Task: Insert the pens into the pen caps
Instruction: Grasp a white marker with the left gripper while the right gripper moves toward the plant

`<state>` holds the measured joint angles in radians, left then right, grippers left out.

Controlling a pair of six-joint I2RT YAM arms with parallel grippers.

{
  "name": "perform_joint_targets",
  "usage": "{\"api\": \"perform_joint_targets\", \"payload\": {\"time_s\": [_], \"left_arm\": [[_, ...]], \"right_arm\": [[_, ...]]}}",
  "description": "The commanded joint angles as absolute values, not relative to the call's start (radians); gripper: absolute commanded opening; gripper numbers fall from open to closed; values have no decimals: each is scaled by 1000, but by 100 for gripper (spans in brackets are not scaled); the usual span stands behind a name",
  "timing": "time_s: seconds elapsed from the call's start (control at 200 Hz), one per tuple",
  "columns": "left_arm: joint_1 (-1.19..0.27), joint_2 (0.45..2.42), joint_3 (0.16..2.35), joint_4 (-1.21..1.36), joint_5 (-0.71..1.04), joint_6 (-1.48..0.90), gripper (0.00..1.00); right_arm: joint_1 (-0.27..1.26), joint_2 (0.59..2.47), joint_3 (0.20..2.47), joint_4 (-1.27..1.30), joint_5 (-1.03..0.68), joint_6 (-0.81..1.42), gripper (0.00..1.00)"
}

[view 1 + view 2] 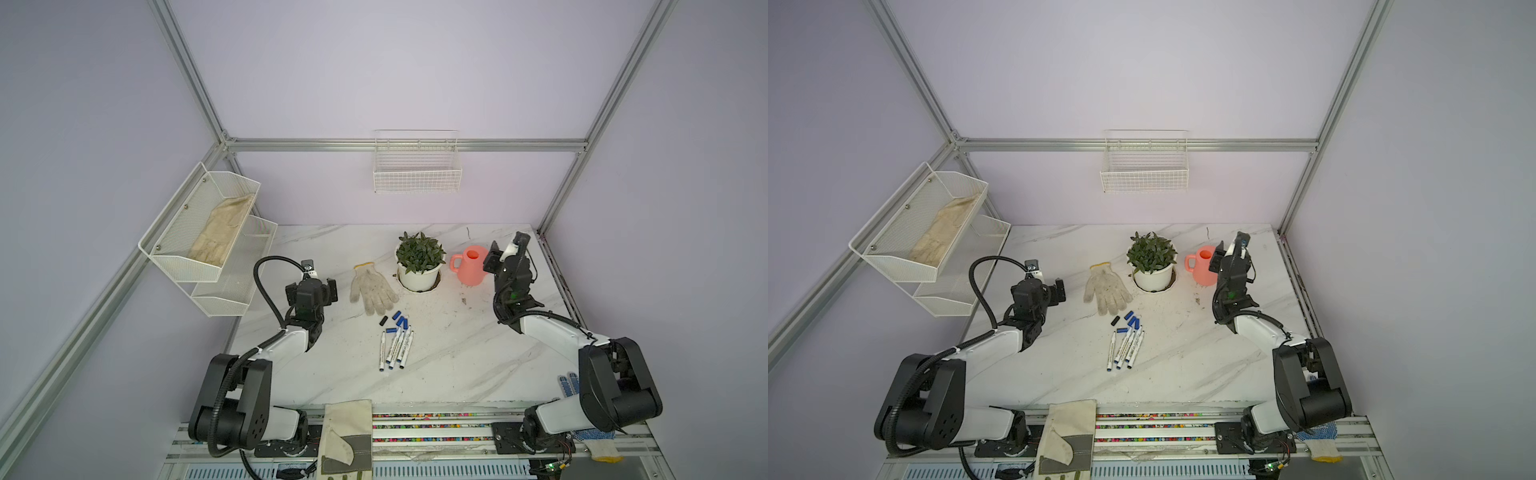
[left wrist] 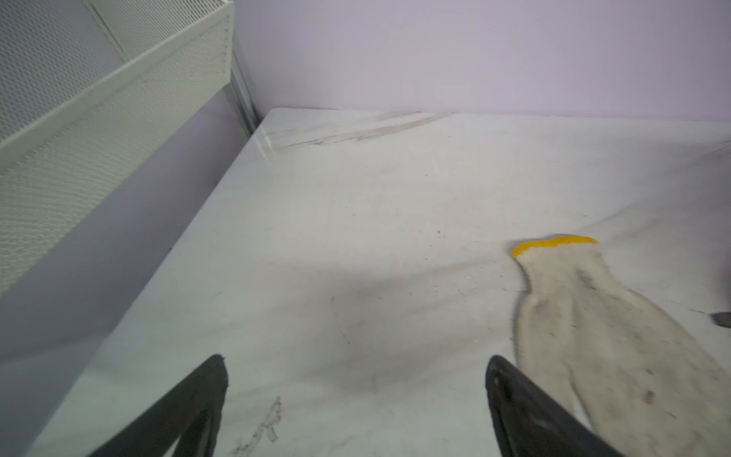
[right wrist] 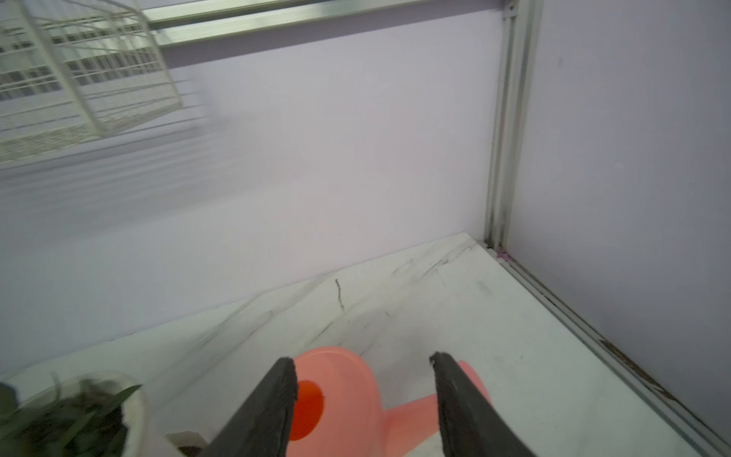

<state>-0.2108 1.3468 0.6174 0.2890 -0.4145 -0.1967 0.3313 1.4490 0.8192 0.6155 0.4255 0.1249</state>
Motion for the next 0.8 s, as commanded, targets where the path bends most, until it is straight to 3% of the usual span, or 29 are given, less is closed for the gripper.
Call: {"api": "perform_joint_targets", "payload": {"time_s": [0.0,0.22,0.325,0.48,0.795], "left_arm": [[-336,1299,700,104,-430,-385,100],[-584,1236,702,-117,-333,-587,100],[-681,1215,728,-213,-347,-530,100],[-725,1242,773,-363,-234,-520,99],[-764,1386,833,-408,-223,-522,74]], "right_arm": [[407,1431,887,409,469,182,58],[457,1462,1000,310,333,141,58],[465,1478,1038,276,293,114,58],[488,1485,1054,275,285,110,57],[525,1508,1152,182,189,106,54]]}}
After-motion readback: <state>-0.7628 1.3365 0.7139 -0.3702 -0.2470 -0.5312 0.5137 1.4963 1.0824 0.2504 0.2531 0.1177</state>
